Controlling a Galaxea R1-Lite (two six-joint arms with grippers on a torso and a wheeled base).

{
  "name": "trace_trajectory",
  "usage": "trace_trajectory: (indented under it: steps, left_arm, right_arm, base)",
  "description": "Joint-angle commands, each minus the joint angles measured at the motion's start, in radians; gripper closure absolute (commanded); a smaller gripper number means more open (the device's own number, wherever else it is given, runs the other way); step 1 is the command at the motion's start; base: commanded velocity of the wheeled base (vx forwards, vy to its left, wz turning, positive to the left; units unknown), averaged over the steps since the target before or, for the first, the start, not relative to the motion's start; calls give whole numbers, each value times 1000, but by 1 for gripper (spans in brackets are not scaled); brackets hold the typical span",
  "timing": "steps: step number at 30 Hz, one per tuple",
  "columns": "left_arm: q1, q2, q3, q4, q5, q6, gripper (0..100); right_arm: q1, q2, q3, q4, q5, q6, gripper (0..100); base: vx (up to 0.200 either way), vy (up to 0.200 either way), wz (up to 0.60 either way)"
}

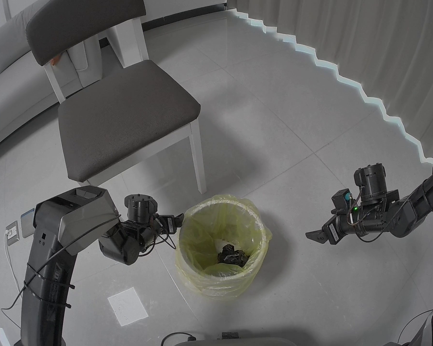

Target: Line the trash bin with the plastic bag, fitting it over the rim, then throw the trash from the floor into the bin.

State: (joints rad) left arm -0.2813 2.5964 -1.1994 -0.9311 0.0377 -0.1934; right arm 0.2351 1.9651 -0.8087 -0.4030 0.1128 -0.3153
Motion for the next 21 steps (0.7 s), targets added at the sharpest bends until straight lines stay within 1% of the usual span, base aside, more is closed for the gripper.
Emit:
trace_trajectory:
  steps: [1, 6, 8, 9, 10, 15, 17, 18, 19, 21]
  left_arm:
    - [4, 48, -31, 3, 2, 0, 0]
    - [28, 19, -14, -22, 5, -12, 0]
    - [53, -32, 27, -51, 8, -15, 0]
    - [53, -32, 27, -51, 8, -15, 0]
    - [80, -90, 90, -92, 7, -15, 0]
    - [131, -252, 276, -167, -7, -12, 0]
    - [134, -321, 362, -204, -15, -9, 0]
    - [134, -326, 369, -207, -16, -9, 0]
    - [131, -400, 463, -255, -30, -6, 0]
    - [123, -493, 578, -304, -59, -4, 0]
  right_arm:
    - [-3, -29, 16, -14, 1, 36, 0]
    - [-3, -84, 65, -57, 2, 88, 0]
    - [-3, -123, 100, -92, 1, 121, 0]
    - [-3, -123, 100, -92, 1, 121, 0]
    - [-7, -166, 134, -126, -1, 147, 0]
    - [-23, -273, 194, -175, -5, 171, 0]
    - [-31, -325, 233, -203, -18, 182, 0]
    - [-33, -330, 237, -206, -19, 183, 0]
    - [-34, -393, 289, -249, -48, 205, 0]
    - [-40, -473, 347, -300, -70, 242, 0]
  base:
    - [0, 0, 0]
    - [0, 0, 0]
    - [0, 0, 0]
    - [0, 0, 0]
    - [0, 0, 0]
    - [0, 0, 0]
    - [0, 0, 0]
    - [0, 0, 0]
    - [0, 0, 0]
    - [0, 0, 0]
